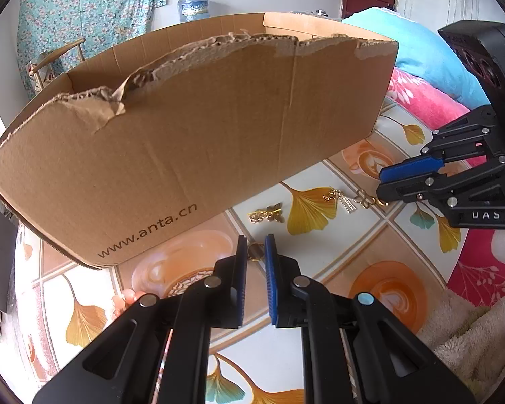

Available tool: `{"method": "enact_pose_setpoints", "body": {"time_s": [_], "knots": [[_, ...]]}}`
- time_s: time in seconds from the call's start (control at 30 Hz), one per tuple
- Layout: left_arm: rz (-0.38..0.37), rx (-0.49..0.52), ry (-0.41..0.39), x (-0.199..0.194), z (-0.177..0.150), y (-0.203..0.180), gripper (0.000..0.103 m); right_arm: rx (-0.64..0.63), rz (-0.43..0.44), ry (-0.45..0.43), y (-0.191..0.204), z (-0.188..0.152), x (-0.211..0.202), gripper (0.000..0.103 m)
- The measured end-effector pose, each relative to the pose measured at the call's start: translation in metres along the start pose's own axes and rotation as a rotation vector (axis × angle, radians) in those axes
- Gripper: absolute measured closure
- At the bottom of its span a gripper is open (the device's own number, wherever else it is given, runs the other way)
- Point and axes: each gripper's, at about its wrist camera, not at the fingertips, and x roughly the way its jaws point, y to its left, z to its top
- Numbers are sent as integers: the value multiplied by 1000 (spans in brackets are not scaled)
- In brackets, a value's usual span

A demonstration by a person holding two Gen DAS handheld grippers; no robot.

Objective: Organize jewelry

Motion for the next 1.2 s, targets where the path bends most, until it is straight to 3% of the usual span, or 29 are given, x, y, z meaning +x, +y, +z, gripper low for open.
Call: {"method": "enact_pose_setpoints", "body": {"time_s": [0.13,0.3,0.67,0.8,1.2], "knots": [[-2,-3,-2,0,0,1,93,-35,-3,18,10,8,1,90],[-3,-4,-3,0,0,1,93,9,71,-3,8,13,-6,87],[-1,-5,-5,1,0,2,93,-15,28,0,21,10,9,84],[3,-8,-7,1,0,1,93,-1,29,-3,16,4,5,93],[10,-11,-17,0,-2,-1,94,46,61,-50,0,-6,-5,95]]}}
